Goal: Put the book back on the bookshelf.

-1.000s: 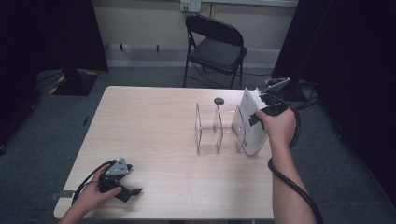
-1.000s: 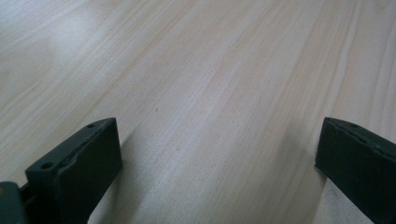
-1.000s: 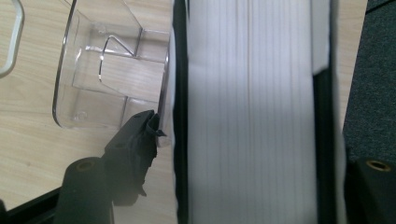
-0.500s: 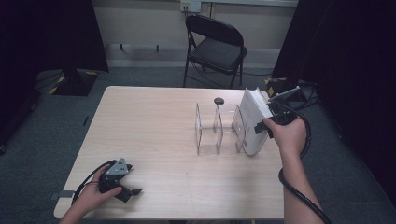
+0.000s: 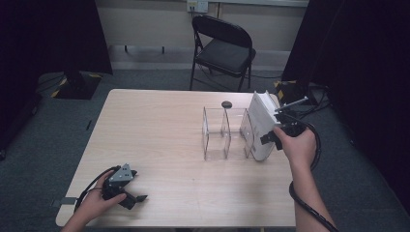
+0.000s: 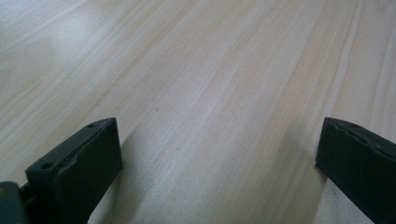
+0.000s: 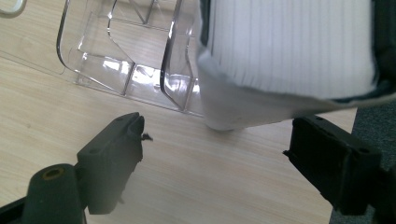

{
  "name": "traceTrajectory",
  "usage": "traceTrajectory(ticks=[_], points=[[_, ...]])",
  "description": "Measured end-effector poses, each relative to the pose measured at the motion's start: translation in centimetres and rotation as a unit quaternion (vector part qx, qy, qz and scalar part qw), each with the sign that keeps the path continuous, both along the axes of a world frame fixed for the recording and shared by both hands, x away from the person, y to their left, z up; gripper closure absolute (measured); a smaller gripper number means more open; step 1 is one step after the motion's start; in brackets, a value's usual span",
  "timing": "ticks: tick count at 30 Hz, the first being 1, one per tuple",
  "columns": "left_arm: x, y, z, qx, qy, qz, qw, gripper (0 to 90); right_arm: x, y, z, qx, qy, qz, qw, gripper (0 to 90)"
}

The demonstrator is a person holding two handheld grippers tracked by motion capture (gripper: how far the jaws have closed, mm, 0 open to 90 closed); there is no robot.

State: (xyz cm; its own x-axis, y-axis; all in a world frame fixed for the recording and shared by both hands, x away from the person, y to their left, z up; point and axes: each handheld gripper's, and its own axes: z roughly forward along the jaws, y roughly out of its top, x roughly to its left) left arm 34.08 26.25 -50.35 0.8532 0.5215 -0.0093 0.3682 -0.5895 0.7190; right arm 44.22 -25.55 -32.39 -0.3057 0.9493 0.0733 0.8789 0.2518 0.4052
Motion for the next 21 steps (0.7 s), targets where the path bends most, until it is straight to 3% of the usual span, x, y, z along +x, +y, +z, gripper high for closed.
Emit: traceTrajectory(ticks=[14, 21], points=[[0.0, 0.0, 0.0, 0.0, 0.0, 0.0, 1.0, 0.0, -0.8, 0.5, -1.3, 0.012, 0.003, 0.032, 0.9994, 14.4], [0.0, 0.0, 0.0, 0.0, 0.0, 0.0, 1.0, 0.0, -1.3, 0.6, -1.6, 0.025, -0.009, 0.045, 0.9987, 14.4]])
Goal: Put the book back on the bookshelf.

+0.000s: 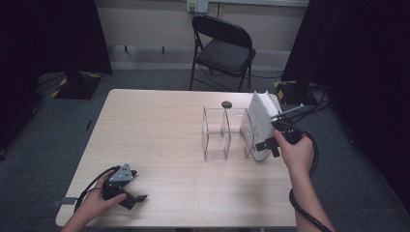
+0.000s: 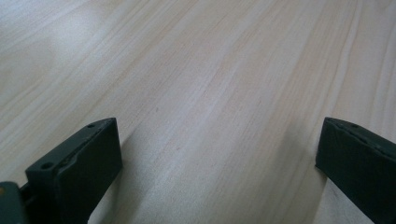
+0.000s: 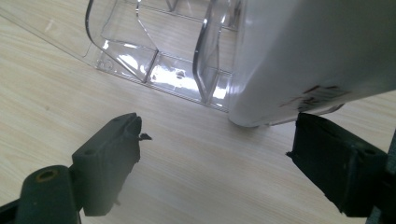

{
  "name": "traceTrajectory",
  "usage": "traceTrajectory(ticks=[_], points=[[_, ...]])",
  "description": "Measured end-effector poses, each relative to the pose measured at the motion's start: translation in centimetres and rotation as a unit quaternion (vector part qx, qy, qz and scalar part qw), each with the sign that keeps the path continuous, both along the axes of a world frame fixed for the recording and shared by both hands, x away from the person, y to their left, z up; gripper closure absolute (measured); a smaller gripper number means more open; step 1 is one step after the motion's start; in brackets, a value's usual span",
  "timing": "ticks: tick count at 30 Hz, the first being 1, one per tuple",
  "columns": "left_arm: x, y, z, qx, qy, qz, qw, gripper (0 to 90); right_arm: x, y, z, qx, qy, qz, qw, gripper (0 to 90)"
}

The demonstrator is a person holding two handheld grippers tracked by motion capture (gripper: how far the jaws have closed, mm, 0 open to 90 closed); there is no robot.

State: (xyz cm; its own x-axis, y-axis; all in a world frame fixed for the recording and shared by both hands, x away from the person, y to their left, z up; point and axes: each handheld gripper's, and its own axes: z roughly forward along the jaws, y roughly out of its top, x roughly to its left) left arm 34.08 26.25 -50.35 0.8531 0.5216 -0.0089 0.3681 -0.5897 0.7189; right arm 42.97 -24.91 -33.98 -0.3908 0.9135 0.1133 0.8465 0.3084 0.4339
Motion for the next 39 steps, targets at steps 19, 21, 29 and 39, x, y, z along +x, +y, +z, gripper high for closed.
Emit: traceTrajectory(ticks=[19, 21, 29, 39], points=[[0.0, 0.0, 0.0, -0.001, 0.002, 0.0, 1.0, 0.0, -1.0, 2.3, -1.3, 0.023, -0.003, 0.051, 0.9984, 14.7], [0.0, 0.0, 0.0, -0.001, 0.002, 0.0, 1.0, 0.0, -1.1, 2.7, -1.4, 0.024, -0.001, 0.055, 0.9982, 14.6], [0.0, 0.0, 0.0, -0.001, 0.002, 0.001, 1.0, 0.0, -1.4, 4.3, -1.9, 0.027, 0.005, 0.085, 0.996, 14.6], [0.0, 0.0, 0.0, -0.001, 0.002, 0.001, 1.0, 0.0, -1.7, 5.8, -2.8, 0.03, 0.008, 0.11, 0.9934, 14.8]])
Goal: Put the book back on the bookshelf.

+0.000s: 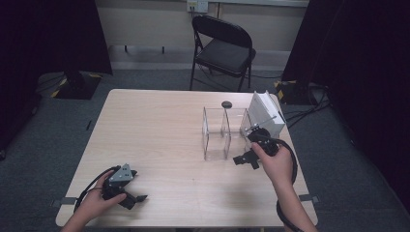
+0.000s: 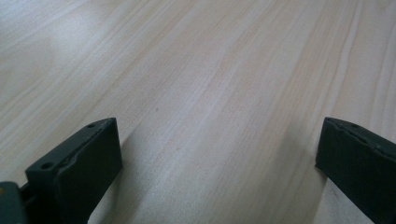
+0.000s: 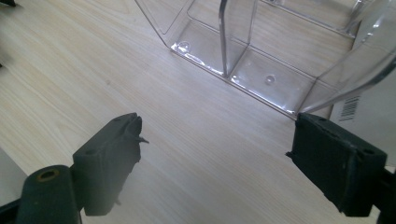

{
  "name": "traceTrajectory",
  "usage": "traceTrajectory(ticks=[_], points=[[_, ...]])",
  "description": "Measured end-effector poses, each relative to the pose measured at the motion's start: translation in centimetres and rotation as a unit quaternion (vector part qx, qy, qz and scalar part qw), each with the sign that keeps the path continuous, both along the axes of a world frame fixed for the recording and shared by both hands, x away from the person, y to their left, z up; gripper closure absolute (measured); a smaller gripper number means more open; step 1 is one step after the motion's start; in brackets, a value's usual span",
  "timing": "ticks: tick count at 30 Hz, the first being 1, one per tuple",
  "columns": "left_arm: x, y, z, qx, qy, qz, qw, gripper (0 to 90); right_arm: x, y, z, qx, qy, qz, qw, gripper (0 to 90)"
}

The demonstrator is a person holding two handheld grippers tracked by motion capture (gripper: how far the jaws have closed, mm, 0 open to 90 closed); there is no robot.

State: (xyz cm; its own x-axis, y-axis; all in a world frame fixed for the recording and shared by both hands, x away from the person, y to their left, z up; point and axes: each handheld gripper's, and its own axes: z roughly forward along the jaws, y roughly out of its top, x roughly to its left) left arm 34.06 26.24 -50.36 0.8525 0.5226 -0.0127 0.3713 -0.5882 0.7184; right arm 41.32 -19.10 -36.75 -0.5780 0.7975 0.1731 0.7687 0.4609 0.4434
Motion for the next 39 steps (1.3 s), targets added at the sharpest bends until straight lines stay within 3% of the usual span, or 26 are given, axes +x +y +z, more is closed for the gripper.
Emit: traceTrajectory(ticks=[21, 39], points=[[0.0, 0.0, 0.0, 0.0, 0.0, 0.0, 1.0, 0.0, -0.8, 1.7, -1.5, 0.029, 0.004, 0.022, 0.9993, 15.0], [0.0, 0.0, 0.0, 0.0, 0.0, 0.0, 1.0, 0.0, -1.3, 3.3, -3.0, 0.029, 0.001, 0.042, 0.9987, 15.0]])
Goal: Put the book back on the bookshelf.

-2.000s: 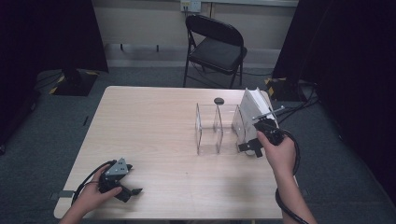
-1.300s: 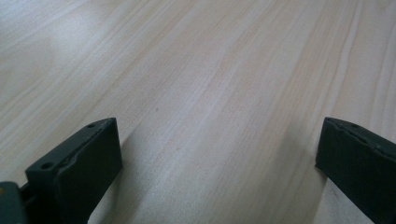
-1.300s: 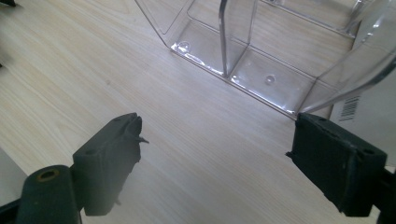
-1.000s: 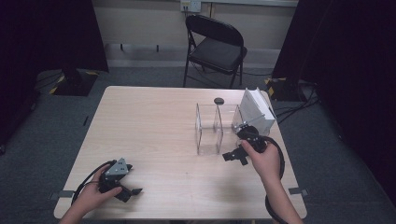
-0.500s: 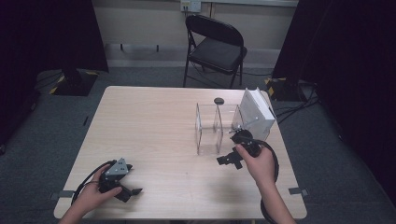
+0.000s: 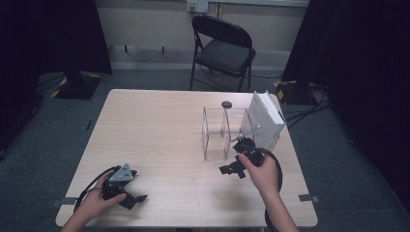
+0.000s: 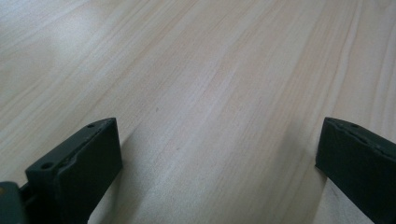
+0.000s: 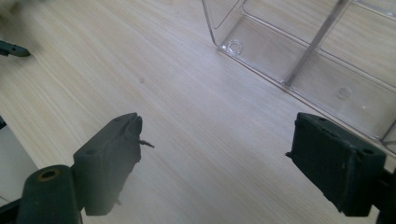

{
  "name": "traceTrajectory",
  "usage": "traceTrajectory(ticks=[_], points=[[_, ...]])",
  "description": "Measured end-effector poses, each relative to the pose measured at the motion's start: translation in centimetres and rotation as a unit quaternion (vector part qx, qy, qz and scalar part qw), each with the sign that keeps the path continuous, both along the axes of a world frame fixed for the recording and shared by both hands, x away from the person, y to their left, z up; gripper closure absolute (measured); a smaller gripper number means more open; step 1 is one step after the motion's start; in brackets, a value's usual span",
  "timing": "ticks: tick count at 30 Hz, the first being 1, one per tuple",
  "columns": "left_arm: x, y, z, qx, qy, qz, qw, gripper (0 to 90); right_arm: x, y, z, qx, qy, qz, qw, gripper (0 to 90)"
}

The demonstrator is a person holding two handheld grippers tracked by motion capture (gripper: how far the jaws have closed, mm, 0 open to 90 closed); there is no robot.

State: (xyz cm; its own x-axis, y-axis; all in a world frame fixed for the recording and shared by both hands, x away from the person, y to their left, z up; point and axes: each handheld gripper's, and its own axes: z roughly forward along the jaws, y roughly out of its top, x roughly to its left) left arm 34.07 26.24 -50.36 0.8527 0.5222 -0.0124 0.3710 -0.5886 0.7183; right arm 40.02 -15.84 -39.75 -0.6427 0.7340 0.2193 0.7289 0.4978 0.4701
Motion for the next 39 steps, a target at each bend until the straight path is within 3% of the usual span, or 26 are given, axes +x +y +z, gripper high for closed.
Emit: traceTrajectory(ticks=[39], points=[[0.0, 0.0, 0.0, 0.0, 0.0, 0.0, 1.0, 0.0, -0.8, 2.8, -3.8, 0.013, 0.014, 0.042, 0.9989, 15.5]])
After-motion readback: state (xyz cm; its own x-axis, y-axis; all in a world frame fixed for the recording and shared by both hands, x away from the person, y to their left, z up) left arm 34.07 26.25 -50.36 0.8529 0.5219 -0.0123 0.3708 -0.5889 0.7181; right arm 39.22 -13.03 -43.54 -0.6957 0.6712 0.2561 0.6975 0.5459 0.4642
